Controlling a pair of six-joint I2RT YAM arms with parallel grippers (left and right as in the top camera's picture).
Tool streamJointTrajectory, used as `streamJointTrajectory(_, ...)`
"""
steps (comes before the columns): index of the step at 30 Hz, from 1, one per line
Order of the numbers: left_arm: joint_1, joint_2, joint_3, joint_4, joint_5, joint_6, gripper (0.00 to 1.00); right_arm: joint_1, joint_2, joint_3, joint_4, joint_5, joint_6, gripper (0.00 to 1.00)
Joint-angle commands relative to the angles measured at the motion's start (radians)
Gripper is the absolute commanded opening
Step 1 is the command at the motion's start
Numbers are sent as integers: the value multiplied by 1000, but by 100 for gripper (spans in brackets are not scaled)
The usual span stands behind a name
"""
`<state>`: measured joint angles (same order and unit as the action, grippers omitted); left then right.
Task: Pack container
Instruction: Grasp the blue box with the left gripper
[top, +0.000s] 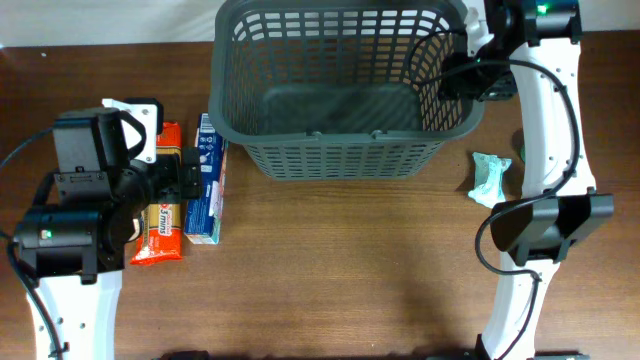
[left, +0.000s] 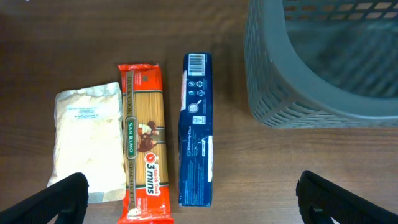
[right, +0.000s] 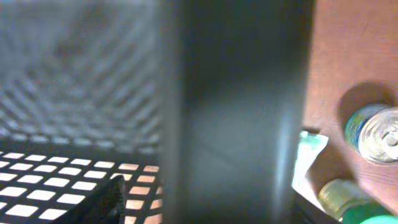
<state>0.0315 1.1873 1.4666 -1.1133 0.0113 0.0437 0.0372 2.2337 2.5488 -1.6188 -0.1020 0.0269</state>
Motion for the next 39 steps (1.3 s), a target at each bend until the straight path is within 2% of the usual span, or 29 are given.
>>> streamJointTrajectory(1,4,-7,16,11,11,-10,99,8,-71,93,5,2,-19,67)
streamJointTrajectory(8,4,-7,57,91,-14,-10,99,8,-214,263,-24,-24,-18,72)
streamJointTrajectory(11,4,-6,82,146,-75,1,99,-8,-313,274,-29,-8,-18,72)
streamJointTrajectory(14,4,27,82,149,-91,61,99,-56,-418,274,-28,48,-9,72)
streamJointTrajectory(18,5,152,82,70,-91,89,100,-176,-538,274,-31,58,16,76)
streamJointTrajectory(22,16,292,82,60,-87,89,99,-304,-624,267,-32,58,61,80)
streamJointTrajectory(28,40,517,82,53,-82,85,99,-392,-665,266,-43,58,60,81)
streamJointTrajectory(31,67,612,82,34,-26,85,95,-393,-663,255,-46,59,60,81)
streamJointTrajectory(36,115,710,80,14,101,87,95,-393,-645,211,-46,59,60,81)
streamJointTrajectory(39,123,761,79,-33,227,150,95,-393,-629,183,-46,59,60,81)
